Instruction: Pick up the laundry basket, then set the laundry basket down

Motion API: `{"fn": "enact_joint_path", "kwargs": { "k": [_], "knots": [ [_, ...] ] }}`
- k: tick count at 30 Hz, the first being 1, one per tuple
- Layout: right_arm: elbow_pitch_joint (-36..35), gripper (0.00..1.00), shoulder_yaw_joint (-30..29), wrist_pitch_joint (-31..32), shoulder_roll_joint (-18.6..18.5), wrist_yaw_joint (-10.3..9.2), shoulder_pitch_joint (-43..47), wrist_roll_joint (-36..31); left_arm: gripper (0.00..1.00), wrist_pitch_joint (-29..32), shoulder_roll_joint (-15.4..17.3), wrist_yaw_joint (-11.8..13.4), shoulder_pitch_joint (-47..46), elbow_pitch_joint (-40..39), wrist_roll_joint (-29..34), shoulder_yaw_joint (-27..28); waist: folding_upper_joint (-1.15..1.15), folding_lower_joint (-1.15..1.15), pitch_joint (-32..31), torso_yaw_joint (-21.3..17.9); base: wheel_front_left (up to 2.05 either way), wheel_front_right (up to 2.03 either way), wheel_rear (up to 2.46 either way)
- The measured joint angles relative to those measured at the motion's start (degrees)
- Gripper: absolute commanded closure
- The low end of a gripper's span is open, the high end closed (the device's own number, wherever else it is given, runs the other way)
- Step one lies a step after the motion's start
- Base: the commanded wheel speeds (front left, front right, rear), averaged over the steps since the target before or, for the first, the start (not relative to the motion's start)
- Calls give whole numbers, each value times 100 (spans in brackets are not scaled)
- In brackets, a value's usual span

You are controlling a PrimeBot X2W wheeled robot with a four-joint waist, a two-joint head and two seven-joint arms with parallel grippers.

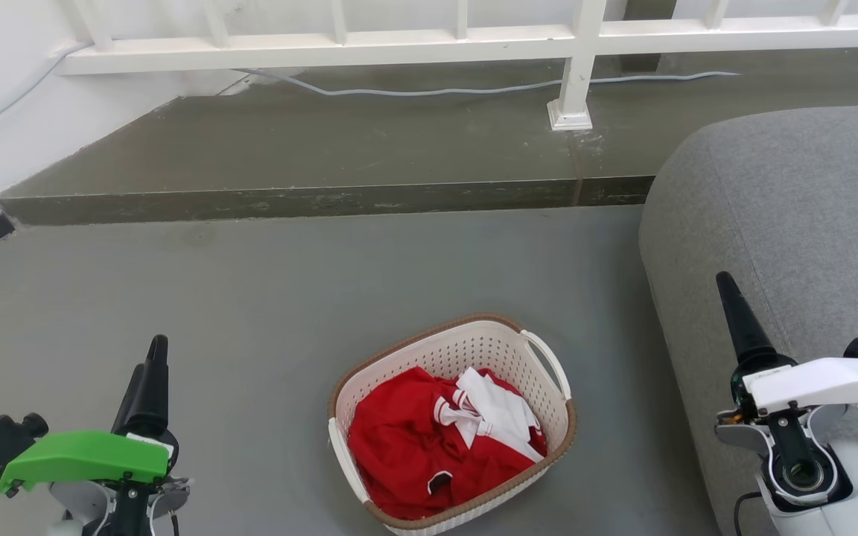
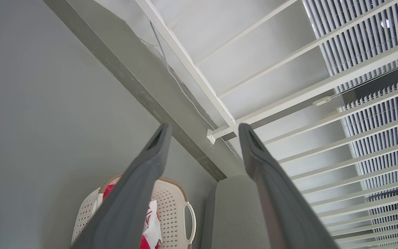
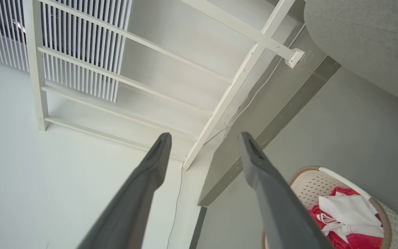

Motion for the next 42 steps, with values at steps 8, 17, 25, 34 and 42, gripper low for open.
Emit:
{"fn": "enact_joint_path", "kwargs": {
  "k": [8,17,25,34,42],
  "knots": [
    [37,0,76,-153,-59,0,-122,-834,0,-175,-1,31,-8,-82,792,5,0,0,3,-13,0,0,0],
    [62,0,289,-321,-88,-62,-154,-1775,0,-358,-14,94,-9,-112,1712,-44,0,0,8,-33,0,0,0],
    [77,0,358,-471,-79,-126,-194,-2335,0,-510,-44,94,-10,-156,2240,-77,0,0,4,-34,0,0,0],
    [137,0,445,-626,-58,-201,-196,-2998,0,-683,-82,94,-10,-209,2952,-98,0,0,-3,-33,0,0,0],
    [147,0,503,-792,-19,-200,-235,-3544,0,-839,-103,94,-10,-258,3551,-101,0,0,3,-43,0,0,0]
  ]
}}
